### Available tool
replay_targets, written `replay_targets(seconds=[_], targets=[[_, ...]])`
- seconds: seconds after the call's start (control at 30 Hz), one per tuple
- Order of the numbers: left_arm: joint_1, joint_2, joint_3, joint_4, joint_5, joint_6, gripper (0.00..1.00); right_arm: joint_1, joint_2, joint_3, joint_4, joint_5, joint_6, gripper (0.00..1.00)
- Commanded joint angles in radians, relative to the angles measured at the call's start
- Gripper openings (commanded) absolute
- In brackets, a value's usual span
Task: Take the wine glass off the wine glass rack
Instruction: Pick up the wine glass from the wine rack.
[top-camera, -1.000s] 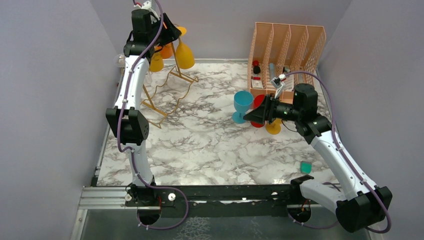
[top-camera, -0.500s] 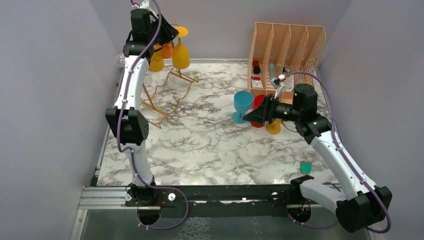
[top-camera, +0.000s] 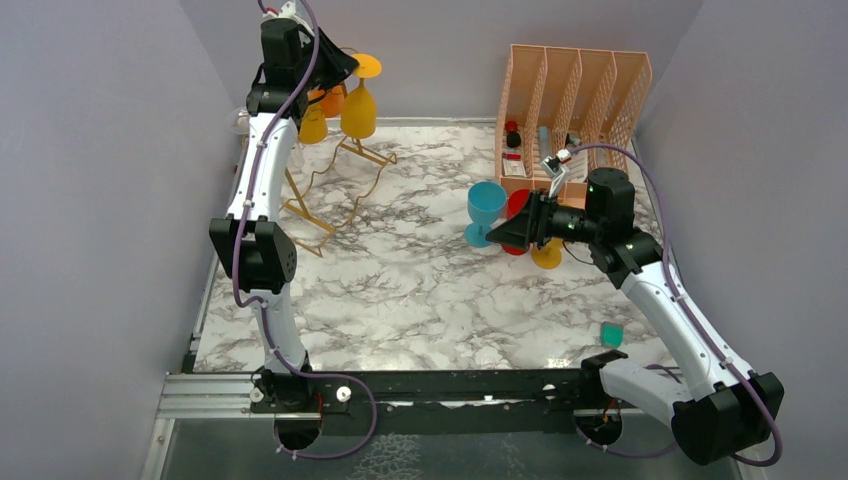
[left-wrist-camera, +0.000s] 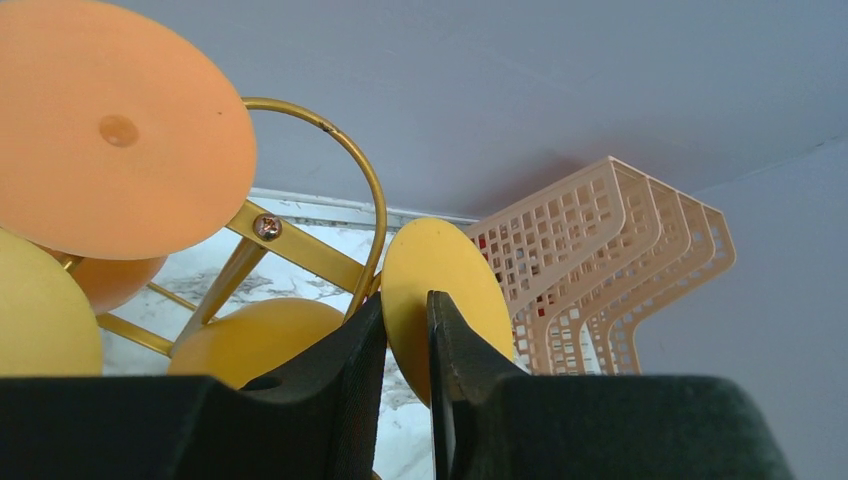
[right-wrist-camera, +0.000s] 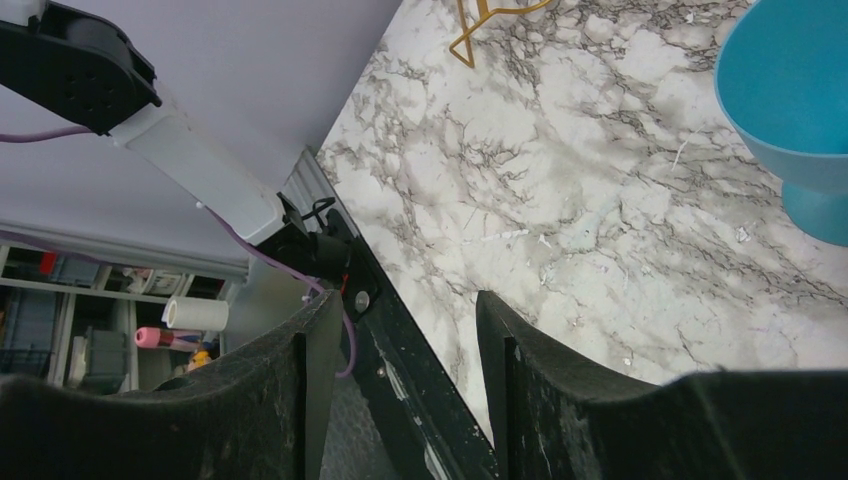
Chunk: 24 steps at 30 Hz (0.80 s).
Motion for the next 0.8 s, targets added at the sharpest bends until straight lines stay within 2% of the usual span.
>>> replay_targets(seconds=[0.0,0.47,0.77], targets=[[0.011,-0.048,-0.034,0.06,0.05,-0.041,0.01,-0.006,-0.015,-0.002,0.025,-0.026,0.015,0.55],[0.038,-0.109,-0.193,0.297,0.174,-0.215,0.0,-0.006,-0.015,-0.009,0.028,-0.027,0.022,0.56],[0.041,-0.129,-0.22,0.38,0.219,-0.285,0.0,-0.006,-0.013,-0.008,0.025,-0.027,0.023,0.56]])
